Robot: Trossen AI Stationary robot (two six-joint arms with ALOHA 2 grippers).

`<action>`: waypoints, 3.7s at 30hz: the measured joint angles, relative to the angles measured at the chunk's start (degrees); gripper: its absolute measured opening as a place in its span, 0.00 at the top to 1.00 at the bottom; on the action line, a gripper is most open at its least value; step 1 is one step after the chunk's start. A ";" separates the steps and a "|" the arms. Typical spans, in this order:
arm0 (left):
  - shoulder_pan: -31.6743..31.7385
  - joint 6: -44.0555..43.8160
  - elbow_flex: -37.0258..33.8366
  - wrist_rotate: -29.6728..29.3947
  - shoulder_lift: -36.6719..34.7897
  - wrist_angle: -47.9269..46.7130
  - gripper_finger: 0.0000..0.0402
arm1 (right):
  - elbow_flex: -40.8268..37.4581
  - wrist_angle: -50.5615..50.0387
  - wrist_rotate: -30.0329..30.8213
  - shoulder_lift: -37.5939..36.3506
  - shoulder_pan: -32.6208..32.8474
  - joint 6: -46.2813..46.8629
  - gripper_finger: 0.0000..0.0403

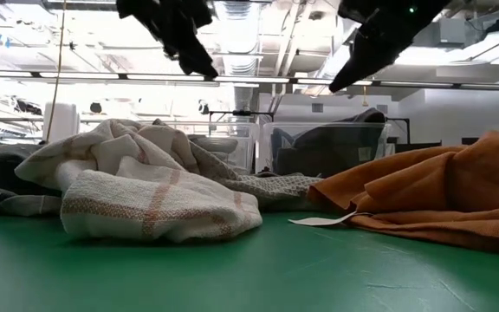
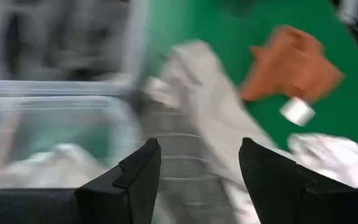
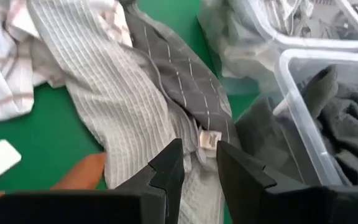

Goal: Sort towels by color in basket
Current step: Put the gray towel into the left transparent bin

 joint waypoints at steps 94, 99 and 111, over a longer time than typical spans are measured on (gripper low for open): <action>-26.38 6.51 0.31 -49.93 -13.56 31.55 0.99 | -12.72 0.37 3.01 -21.05 -3.21 5.94 0.72; -23.08 21.76 0.31 -55.68 -13.63 44.76 0.98 | -12.72 0.48 3.03 -21.05 -3.21 5.91 0.72; -1.79 15.78 0.00 -60.08 -11.40 34.95 0.97 | -12.72 0.60 3.20 -21.05 -3.21 5.74 0.72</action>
